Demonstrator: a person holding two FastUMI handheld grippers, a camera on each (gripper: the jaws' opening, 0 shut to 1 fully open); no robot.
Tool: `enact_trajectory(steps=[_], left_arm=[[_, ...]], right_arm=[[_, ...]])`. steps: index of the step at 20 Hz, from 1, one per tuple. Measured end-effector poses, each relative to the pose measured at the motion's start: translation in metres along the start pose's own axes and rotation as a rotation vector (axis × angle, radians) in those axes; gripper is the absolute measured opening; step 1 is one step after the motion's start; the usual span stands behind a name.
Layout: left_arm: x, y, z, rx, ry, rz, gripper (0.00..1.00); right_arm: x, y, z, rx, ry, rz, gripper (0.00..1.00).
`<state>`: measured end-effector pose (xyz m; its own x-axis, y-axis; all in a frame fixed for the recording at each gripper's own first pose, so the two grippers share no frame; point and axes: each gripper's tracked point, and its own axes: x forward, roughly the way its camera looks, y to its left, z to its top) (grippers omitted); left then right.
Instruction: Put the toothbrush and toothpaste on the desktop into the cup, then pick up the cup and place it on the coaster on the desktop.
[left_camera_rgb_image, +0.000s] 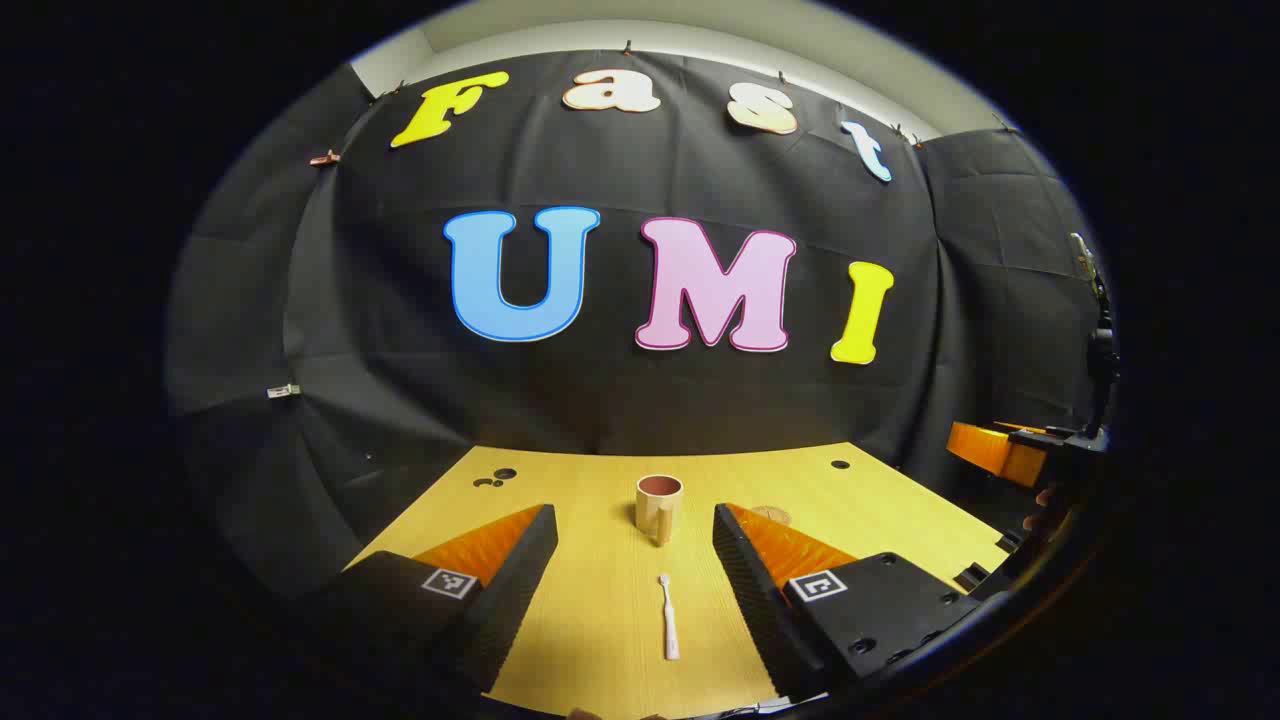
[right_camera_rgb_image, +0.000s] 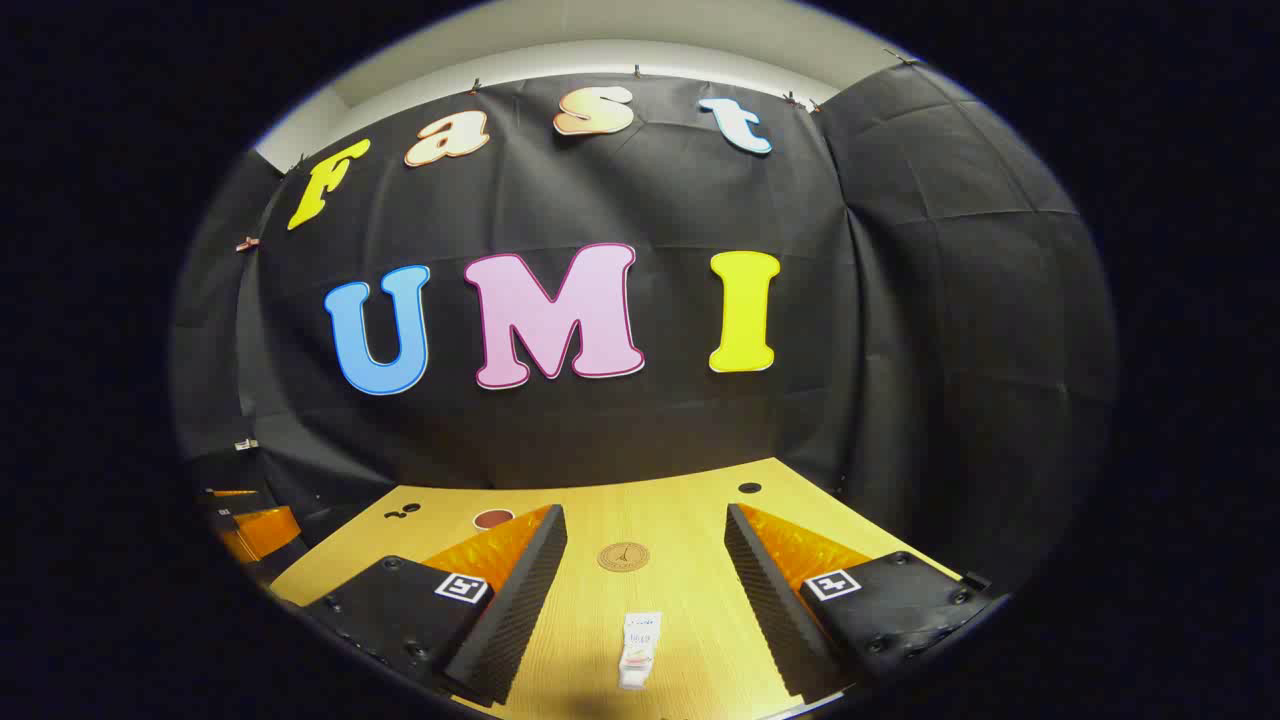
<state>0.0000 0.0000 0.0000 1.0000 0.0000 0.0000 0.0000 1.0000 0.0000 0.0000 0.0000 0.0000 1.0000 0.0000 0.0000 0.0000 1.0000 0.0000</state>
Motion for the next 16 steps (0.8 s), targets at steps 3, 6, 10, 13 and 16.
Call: enact_trajectory(steps=[3,6,10,13,16], left_arm=[[0.008,-0.008,0.001,0.006,0.003,-0.01,0.97],[0.014,-0.012,-0.001,0.016,0.006,-0.017,0.97],[0.018,-0.016,-0.005,0.021,0.017,-0.021,0.97],[0.02,-0.018,-0.007,0.022,0.021,-0.02,0.97],[0.024,-0.02,-0.01,0.022,0.028,-0.019,0.98]], right_arm=[[0.005,-0.001,-0.002,-0.004,0.006,0.012,0.98],[0.011,-0.003,-0.006,-0.001,0.02,0.018,0.98],[0.017,-0.005,-0.01,0.011,0.038,0.021,0.98],[0.02,-0.006,-0.015,0.02,0.056,0.023,0.98],[0.025,-0.005,-0.02,0.016,0.07,0.029,0.98]])
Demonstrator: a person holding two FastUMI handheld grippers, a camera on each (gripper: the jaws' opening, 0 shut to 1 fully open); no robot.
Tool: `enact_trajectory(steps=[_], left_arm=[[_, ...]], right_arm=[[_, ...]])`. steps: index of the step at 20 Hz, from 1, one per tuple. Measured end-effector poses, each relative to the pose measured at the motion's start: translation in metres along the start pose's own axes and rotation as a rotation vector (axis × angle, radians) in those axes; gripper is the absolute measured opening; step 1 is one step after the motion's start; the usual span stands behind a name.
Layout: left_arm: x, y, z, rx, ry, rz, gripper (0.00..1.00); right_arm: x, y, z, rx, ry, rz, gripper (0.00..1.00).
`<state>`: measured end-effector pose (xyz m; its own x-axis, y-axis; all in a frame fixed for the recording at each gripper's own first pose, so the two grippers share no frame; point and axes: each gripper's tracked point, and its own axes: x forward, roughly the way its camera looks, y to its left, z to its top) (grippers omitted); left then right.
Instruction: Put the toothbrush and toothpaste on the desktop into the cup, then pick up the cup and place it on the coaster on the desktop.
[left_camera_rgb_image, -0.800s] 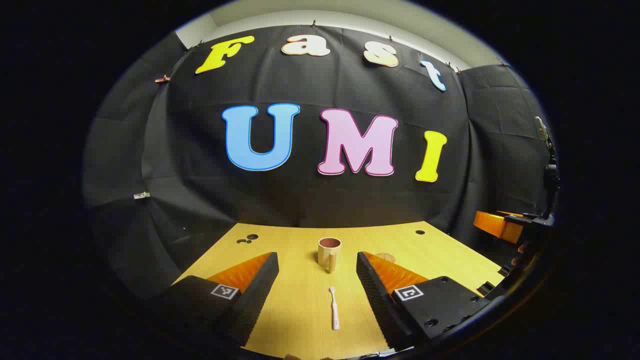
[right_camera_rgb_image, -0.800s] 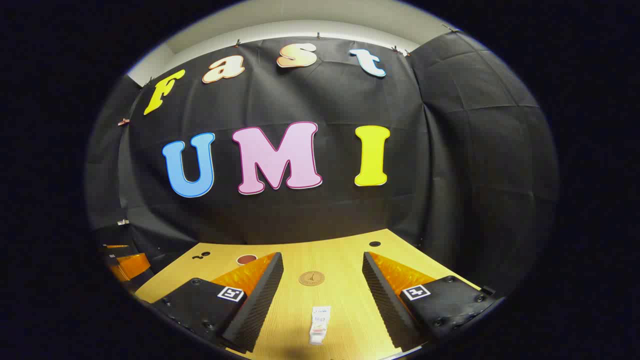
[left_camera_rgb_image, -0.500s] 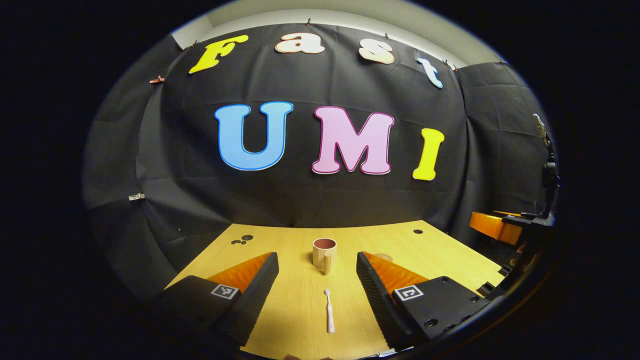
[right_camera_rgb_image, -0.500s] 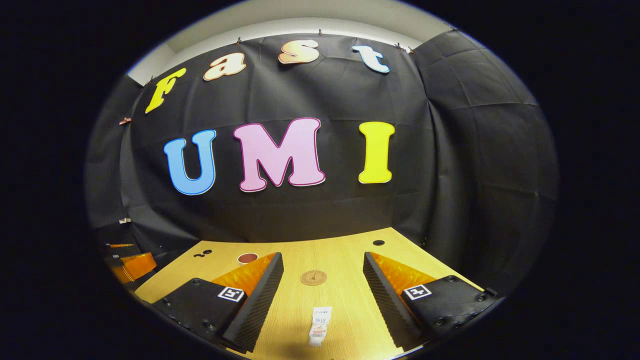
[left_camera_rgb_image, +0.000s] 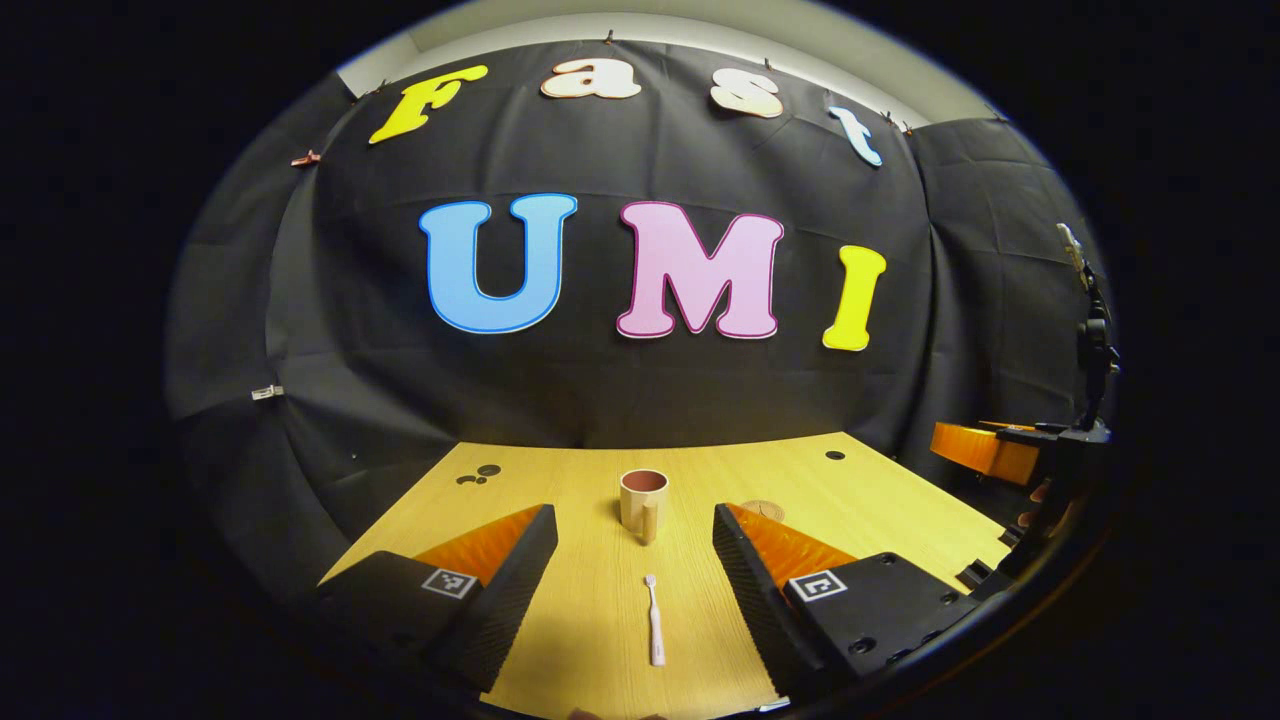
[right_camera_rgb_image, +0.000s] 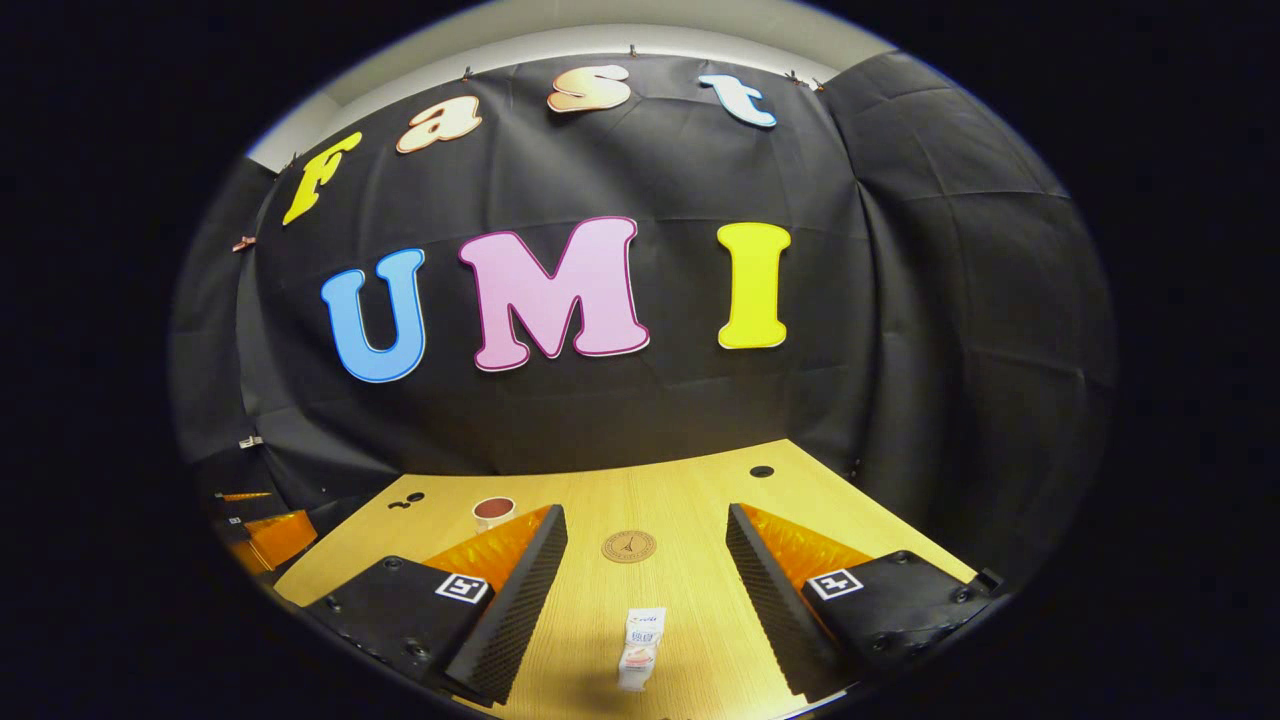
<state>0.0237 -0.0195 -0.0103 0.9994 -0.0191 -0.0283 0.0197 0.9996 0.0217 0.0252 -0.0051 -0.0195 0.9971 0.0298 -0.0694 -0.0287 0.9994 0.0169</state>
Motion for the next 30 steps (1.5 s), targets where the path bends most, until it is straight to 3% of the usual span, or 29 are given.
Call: enact_trajectory(steps=[10,22,30], left_arm=[[0.008,0.005,-0.021,-0.026,0.053,0.06,0.97],[0.021,0.025,-0.054,-0.087,0.128,0.227,0.98],[0.015,0.03,-0.081,-0.095,0.216,0.336,0.98]], right_arm=[[0.034,0.007,-0.036,-0.003,0.143,0.043,0.98],[0.088,0.005,-0.134,-0.012,0.502,0.08,0.99],[0.096,0.002,-0.21,-0.07,0.744,0.076,0.99]])
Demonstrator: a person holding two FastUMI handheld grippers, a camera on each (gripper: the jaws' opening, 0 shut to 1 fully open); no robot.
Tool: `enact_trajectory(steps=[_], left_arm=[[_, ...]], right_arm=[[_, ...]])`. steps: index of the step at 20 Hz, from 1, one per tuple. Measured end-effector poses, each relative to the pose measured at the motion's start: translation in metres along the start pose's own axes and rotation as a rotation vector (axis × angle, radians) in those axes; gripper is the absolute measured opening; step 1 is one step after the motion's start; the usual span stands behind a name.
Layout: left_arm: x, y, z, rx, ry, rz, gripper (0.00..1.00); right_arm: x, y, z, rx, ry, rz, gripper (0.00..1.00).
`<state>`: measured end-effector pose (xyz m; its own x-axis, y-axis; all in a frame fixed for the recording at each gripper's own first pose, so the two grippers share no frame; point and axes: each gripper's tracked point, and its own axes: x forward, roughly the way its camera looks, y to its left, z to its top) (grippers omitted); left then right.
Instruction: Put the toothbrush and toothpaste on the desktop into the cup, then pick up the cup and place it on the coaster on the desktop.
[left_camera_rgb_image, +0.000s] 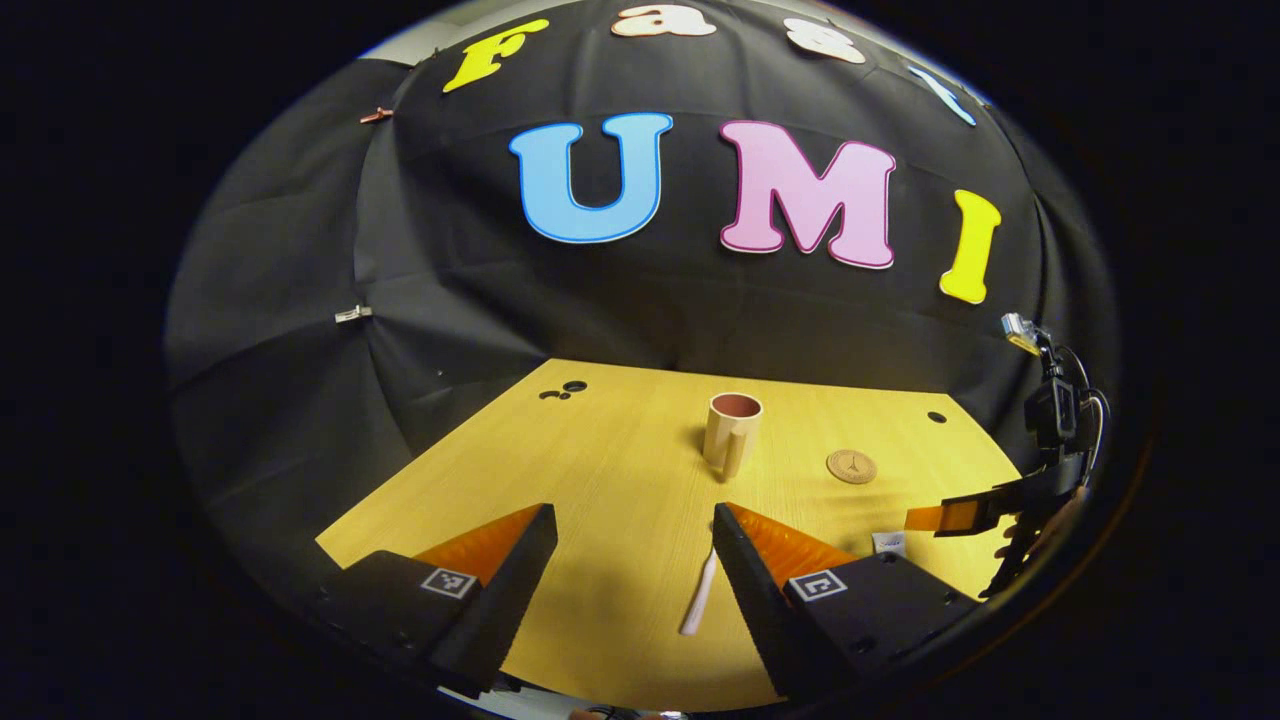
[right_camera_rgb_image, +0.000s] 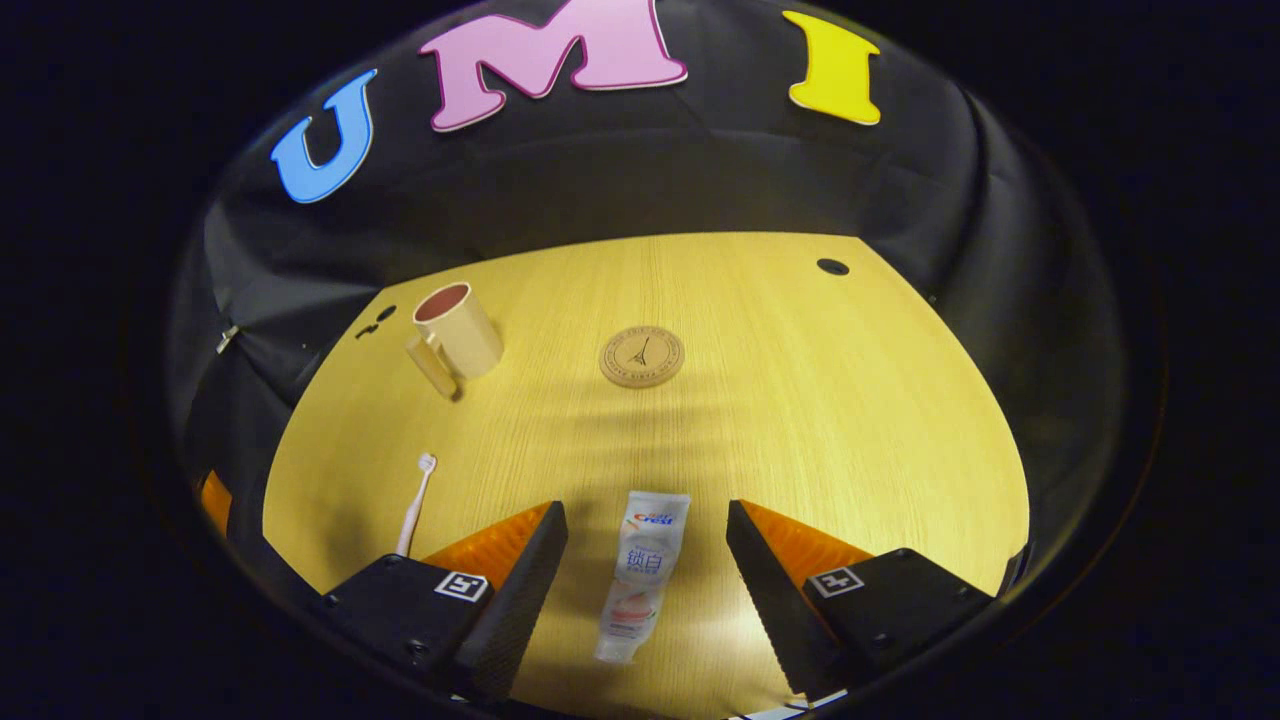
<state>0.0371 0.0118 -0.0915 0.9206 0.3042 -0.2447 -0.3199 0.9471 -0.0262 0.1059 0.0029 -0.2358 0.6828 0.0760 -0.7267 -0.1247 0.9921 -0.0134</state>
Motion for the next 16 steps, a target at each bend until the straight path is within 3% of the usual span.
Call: enact_trajectory(steps=[9,16], left_arm=[[-0.01,-0.012,-0.022,0.037,0.07,0.028,0.98],[-0.011,-0.033,-0.022,0.07,0.086,0.001,0.96]], right_arm=[[0.027,-0.005,-0.058,-0.041,0.182,-0.003,0.99],[0.042,-0.01,-0.07,-0.081,0.21,-0.044,0.95]])
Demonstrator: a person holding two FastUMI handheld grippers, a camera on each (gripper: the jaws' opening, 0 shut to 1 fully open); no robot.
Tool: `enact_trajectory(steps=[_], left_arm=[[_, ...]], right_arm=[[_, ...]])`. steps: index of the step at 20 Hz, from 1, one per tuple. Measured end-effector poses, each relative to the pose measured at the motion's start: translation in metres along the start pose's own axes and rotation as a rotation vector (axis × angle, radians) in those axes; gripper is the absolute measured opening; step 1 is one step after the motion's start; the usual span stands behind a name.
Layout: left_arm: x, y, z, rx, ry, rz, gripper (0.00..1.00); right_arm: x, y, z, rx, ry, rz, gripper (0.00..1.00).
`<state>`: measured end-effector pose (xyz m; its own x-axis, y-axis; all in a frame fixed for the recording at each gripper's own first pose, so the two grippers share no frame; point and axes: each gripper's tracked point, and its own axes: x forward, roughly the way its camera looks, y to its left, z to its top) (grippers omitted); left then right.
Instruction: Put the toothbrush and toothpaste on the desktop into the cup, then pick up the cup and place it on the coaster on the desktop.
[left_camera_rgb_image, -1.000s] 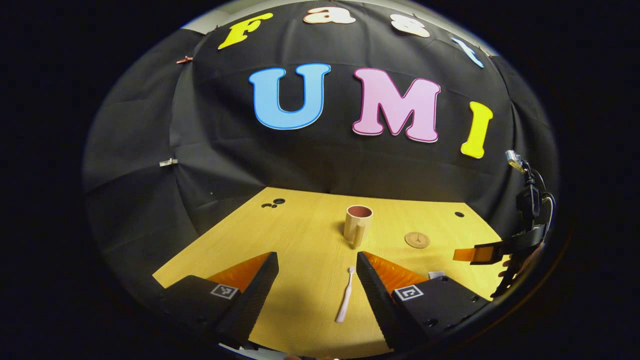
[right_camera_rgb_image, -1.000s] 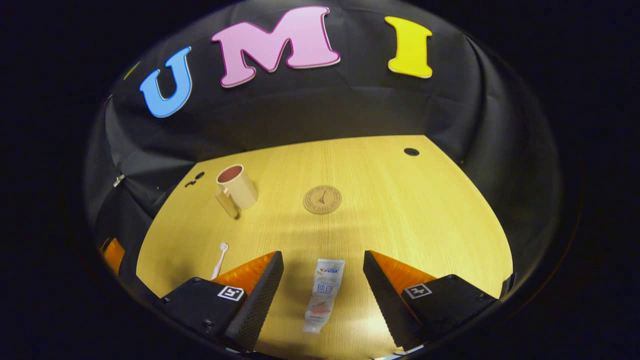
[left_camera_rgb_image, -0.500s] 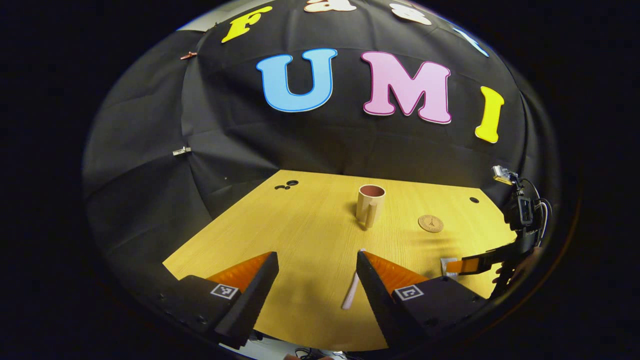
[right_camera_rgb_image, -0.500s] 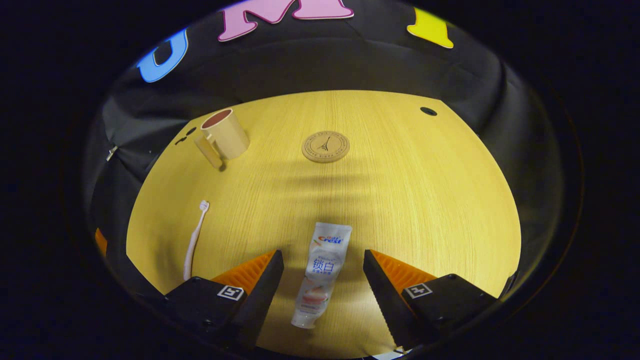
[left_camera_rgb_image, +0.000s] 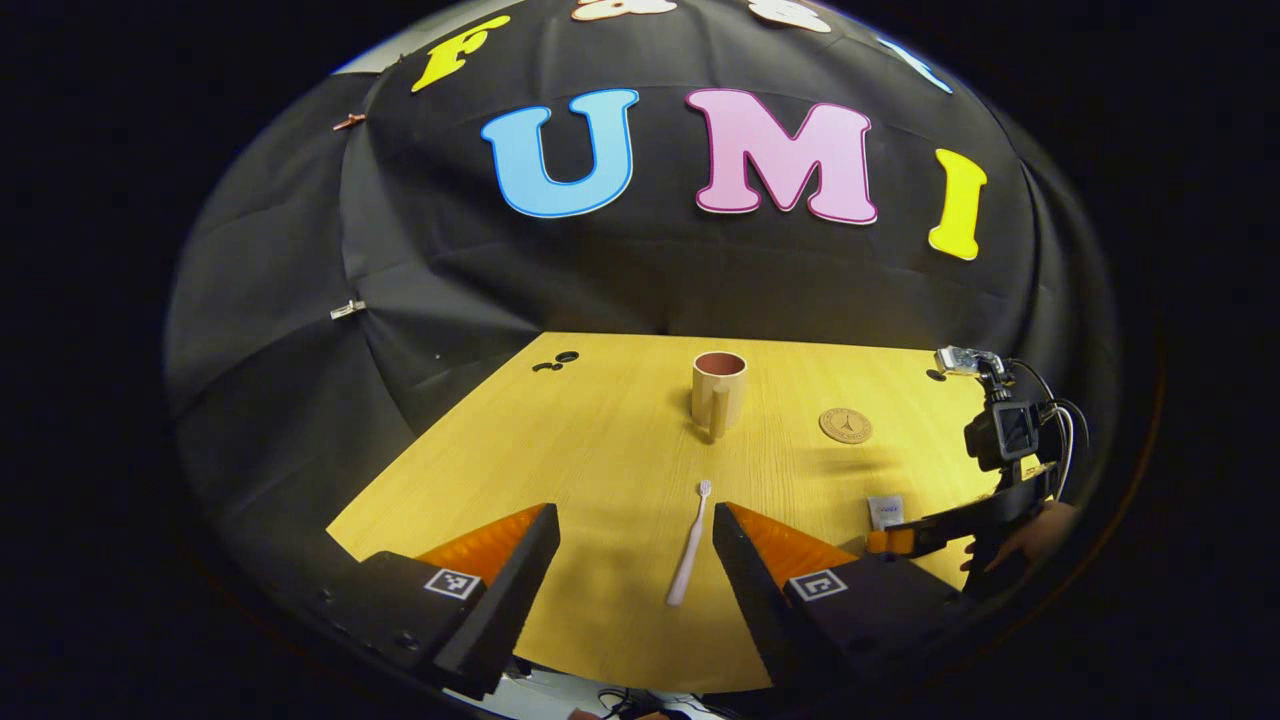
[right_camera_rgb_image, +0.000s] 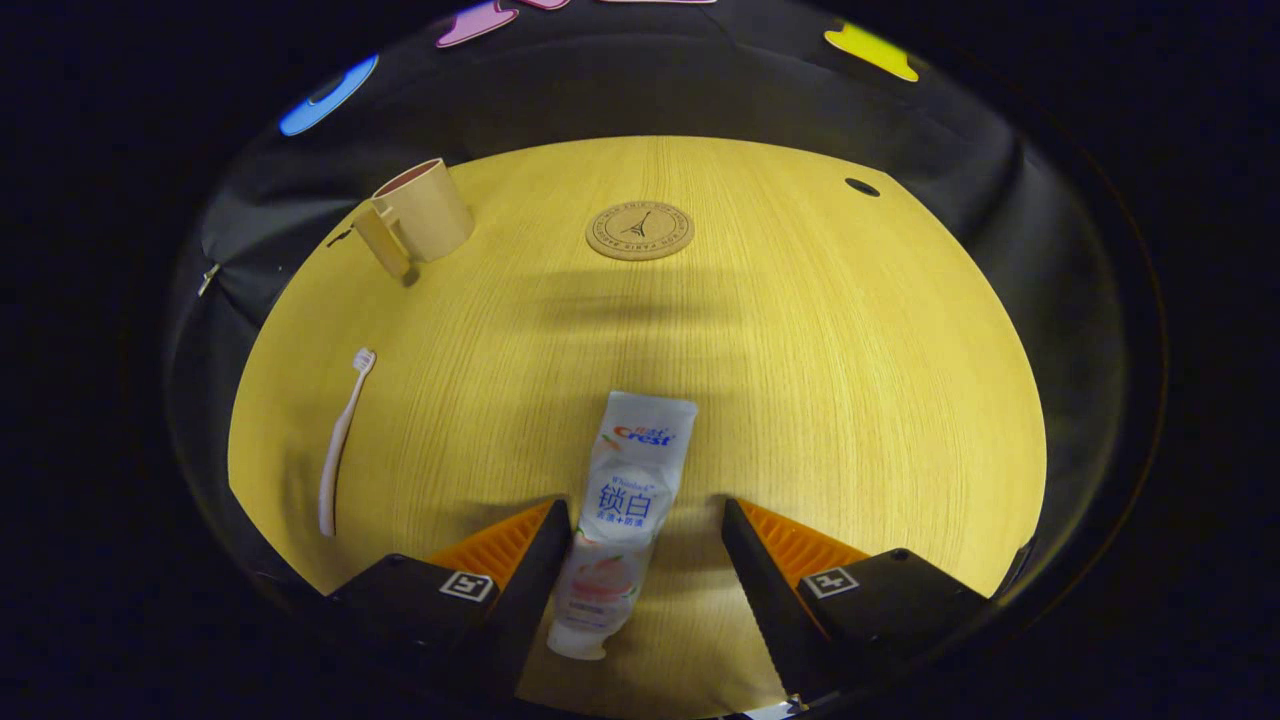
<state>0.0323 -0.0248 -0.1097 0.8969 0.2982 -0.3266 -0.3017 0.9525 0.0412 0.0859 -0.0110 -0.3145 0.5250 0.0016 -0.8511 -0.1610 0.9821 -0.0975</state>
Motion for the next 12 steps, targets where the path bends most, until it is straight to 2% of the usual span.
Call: enact_trajectory(steps=[2,3,6,7,9,10,12], left_arm=[[0.003,-0.01,-0.001,0.005,0.001,-0.039,0.96],[0.006,-0.015,-0.001,0.015,0.004,-0.063,0.96],[0.012,-0.021,0.0,0.057,0.0,-0.124,0.96],[0.014,-0.02,0.003,0.064,-0.005,-0.142,0.96],[0.016,-0.018,0.006,0.067,-0.014,-0.173,0.96],[0.017,-0.016,0.006,0.065,-0.018,-0.184,0.96],[0.019,-0.006,0.003,0.06,-0.016,-0.193,0.96]], right_arm=[[0.002,0.004,-0.001,-0.013,0.007,-0.009,0.92],[0.001,0.006,-0.002,-0.003,0.018,-0.017,0.83],[0.001,0.012,-0.002,0.037,0.045,-0.039,0.66],[0.0,0.011,-0.004,0.049,0.07,-0.05,0.55],[0.001,0.011,-0.003,0.081,0.108,-0.063,0.54],[0.002,0.012,-0.002,0.088,0.119,-0.061,0.57],[0.001,0.012,-0.002,0.089,0.121,-0.067,0.5]])
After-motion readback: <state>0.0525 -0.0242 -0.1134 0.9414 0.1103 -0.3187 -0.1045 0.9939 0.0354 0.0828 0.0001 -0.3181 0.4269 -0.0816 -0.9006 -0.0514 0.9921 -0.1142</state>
